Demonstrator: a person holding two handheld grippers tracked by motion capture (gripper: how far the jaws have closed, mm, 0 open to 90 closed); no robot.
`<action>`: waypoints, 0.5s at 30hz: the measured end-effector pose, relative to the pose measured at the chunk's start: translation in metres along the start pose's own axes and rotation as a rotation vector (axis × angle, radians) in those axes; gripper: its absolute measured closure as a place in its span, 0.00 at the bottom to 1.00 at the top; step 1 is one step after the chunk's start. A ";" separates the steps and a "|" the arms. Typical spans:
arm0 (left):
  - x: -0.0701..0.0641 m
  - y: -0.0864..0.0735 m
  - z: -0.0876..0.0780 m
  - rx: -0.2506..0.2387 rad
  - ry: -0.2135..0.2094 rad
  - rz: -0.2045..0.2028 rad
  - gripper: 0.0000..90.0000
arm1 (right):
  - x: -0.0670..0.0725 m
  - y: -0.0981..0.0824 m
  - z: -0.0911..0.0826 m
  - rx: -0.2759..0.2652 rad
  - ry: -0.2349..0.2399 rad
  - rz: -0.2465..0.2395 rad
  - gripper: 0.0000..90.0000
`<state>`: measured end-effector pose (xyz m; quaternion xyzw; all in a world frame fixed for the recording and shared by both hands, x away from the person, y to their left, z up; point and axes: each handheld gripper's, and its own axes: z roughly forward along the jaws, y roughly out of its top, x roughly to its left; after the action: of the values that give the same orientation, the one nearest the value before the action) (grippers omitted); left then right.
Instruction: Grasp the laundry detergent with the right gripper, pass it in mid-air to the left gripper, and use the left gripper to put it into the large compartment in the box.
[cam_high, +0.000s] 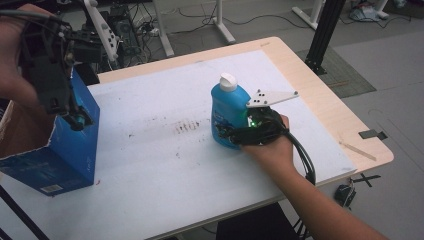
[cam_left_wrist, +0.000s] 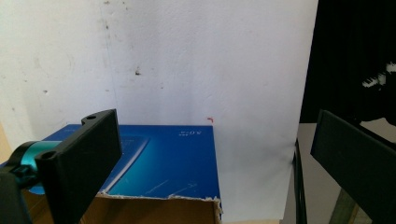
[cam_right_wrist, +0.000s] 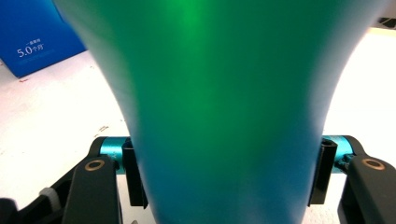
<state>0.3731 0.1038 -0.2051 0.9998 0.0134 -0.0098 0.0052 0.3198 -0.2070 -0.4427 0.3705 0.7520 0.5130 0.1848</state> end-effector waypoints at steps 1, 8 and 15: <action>0.001 0.000 0.001 0.001 0.003 0.003 0.02 | 0.000 0.000 0.000 -0.001 0.001 0.000 0.39; 0.001 0.002 0.005 0.005 -0.006 0.000 0.02 | 0.002 0.000 0.000 -0.010 0.013 -0.025 0.47; 0.002 0.001 0.007 0.009 -0.009 -0.001 0.02 | 0.002 0.000 0.000 -0.012 0.009 -0.047 0.49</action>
<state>0.3751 0.1028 -0.2124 0.9998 0.0139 -0.0144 0.0007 0.3184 -0.2054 -0.4424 0.3492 0.7583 0.5146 0.1955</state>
